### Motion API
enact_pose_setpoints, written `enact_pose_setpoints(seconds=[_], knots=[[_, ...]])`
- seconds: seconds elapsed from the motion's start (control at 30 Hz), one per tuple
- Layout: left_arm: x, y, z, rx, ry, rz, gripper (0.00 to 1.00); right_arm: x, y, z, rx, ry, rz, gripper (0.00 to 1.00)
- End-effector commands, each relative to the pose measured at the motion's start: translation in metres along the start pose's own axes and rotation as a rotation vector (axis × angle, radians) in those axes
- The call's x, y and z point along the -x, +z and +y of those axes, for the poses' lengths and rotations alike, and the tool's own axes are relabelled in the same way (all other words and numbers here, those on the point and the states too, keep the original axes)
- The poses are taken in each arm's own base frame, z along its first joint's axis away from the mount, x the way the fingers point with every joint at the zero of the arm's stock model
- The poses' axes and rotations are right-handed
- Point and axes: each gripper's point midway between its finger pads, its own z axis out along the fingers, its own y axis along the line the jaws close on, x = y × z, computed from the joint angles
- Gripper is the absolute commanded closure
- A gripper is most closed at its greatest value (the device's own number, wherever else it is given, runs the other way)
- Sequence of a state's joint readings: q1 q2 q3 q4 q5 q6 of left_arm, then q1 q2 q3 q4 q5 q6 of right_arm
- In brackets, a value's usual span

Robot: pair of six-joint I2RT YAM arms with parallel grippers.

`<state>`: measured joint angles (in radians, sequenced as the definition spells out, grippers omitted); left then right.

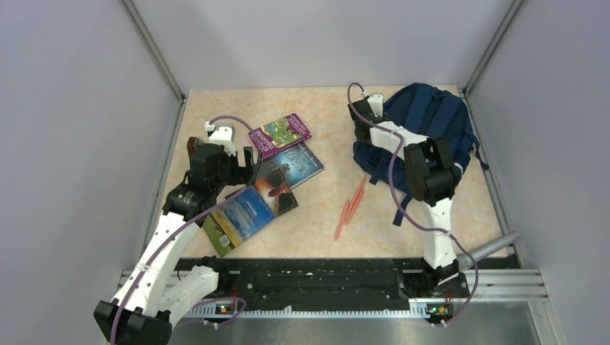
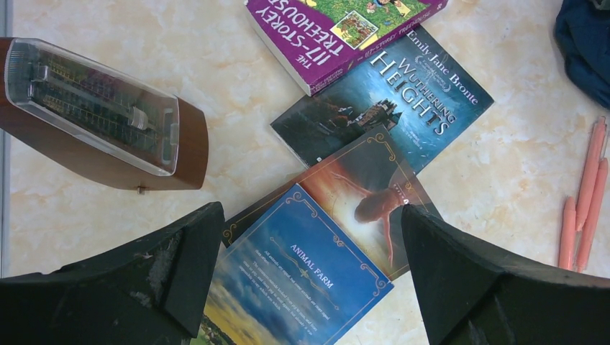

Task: Pack the student bag
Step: Adjust the student bag at the center of the board.

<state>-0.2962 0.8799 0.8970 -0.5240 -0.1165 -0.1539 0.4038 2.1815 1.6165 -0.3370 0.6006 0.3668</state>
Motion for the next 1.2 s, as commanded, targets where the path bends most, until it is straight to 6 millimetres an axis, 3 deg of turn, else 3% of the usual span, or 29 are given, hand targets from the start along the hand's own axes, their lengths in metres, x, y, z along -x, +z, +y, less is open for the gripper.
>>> enact_pose_setpoints(seconds=[0.0, 0.1, 0.13, 0.4, 0.5, 0.57, 0.73, 0.97, 1.17], knots=[[0.011, -0.001, -0.001, -0.008, 0.004, -0.042, 0.02, -0.009, 0.003, -0.008, -0.017, -0.053, -0.005, 0.62], [0.012, -0.003, -0.002, -0.011, 0.002, -0.048, 0.02, 0.005, -0.003, -0.016, -0.008, -0.048, -0.033, 0.96], [0.012, -0.003, -0.001, -0.011, 0.001, -0.049, 0.02, 0.011, -0.006, -0.019, -0.007, -0.046, -0.045, 1.0], [0.014, -0.007, -0.004, -0.025, -0.004, -0.062, 0.02, 0.083, -0.046, -0.045, -0.044, -0.14, -0.207, 1.0], [0.016, -0.009, -0.004, -0.028, -0.004, -0.07, 0.02, 0.11, -0.067, -0.046, -0.004, -0.172, -0.28, 1.0], [0.017, -0.01, -0.005, -0.032, -0.006, -0.076, 0.02, 0.125, -0.082, -0.036, 0.089, -0.196, -0.342, 1.0], [0.019, -0.012, -0.006, -0.039, -0.008, -0.084, 0.02, 0.145, -0.123, 0.01, 0.317, -0.339, -0.48, 1.0], [0.022, -0.016, -0.007, -0.05, -0.016, -0.102, 0.02, 0.145, -0.183, 0.078, 0.561, -0.461, -0.634, 1.0], [0.027, -0.016, -0.023, -0.123, -0.08, -0.1, 0.02, 0.137, -0.24, 0.104, 0.798, -0.455, -0.732, 1.0]])
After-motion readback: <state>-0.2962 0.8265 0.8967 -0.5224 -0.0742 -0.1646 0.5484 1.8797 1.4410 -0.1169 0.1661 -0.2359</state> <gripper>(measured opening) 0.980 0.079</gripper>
